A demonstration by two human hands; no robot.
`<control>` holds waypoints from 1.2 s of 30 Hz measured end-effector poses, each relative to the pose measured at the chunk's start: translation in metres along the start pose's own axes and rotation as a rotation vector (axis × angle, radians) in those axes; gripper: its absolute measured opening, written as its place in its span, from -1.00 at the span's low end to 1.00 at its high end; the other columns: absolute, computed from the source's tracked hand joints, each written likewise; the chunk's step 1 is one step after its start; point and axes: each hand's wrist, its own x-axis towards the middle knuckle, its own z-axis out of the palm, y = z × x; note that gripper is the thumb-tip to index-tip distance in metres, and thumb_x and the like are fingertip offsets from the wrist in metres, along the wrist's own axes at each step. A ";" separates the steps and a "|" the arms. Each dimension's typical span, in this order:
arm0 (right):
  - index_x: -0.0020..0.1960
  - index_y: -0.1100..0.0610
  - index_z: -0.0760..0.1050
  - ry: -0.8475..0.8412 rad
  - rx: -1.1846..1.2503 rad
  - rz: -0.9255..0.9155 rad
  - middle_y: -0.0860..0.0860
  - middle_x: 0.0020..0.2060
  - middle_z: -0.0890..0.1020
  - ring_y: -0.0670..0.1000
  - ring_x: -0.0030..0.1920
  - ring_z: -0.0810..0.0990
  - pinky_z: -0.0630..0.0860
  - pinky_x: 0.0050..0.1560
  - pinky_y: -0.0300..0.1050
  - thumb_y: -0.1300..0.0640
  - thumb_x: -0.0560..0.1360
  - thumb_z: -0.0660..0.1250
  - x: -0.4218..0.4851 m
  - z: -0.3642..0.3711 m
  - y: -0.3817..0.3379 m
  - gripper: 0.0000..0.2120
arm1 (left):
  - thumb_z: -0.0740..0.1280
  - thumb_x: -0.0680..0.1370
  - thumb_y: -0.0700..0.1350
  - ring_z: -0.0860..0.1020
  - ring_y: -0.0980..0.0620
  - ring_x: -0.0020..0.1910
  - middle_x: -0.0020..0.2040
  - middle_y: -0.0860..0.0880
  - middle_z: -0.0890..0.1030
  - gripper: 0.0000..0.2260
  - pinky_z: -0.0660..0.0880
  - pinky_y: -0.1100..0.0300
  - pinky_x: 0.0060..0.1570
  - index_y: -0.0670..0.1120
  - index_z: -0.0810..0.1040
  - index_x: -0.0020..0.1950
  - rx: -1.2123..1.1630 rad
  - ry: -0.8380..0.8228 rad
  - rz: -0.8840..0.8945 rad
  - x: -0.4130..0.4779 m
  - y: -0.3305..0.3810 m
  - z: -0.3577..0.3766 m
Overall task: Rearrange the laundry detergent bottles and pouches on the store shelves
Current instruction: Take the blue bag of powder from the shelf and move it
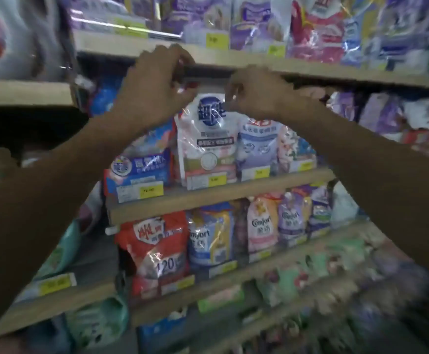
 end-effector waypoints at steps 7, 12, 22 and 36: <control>0.14 -0.05 0.58 -0.350 -0.266 0.145 0.10 0.14 0.66 0.20 0.18 0.60 0.51 0.06 0.03 -0.13 0.52 0.38 -0.160 0.052 0.104 -0.74 | 0.41 0.53 0.04 0.48 -0.17 0.25 0.25 -0.11 0.53 -0.60 0.43 -0.04 0.21 -0.04 0.47 0.33 -0.096 -0.475 0.114 -0.078 0.086 0.104; 0.18 -0.01 0.52 -0.546 -0.245 0.294 0.12 0.13 0.65 0.21 0.16 0.60 0.52 0.06 0.04 -0.08 0.54 0.36 -0.251 0.046 0.180 -0.74 | 0.35 0.56 0.17 0.49 -0.13 0.29 0.36 -0.08 0.49 -0.53 0.45 0.04 0.19 -0.01 0.43 0.40 -0.024 -0.879 0.165 -0.122 0.158 0.187; 0.19 -0.03 0.53 -0.612 -0.218 0.421 0.06 0.15 0.65 0.17 0.15 0.59 0.50 0.08 0.01 -0.03 0.54 0.35 -0.386 -0.006 0.368 -0.76 | 0.31 0.58 0.20 0.51 -0.10 0.25 0.34 -0.06 0.53 -0.55 0.49 0.02 0.20 0.00 0.45 0.38 -0.031 -1.085 0.201 -0.111 0.343 0.310; 0.14 0.00 0.53 -0.602 -0.209 0.508 0.08 0.15 0.65 0.16 0.13 0.62 0.47 -0.01 0.00 -0.07 0.57 0.32 -0.449 -0.011 0.577 -0.78 | 0.27 0.57 0.21 0.59 -0.09 0.21 0.25 -0.01 0.63 -0.64 0.52 0.01 0.16 0.06 0.54 0.26 0.034 -0.892 -0.046 -0.095 0.499 0.468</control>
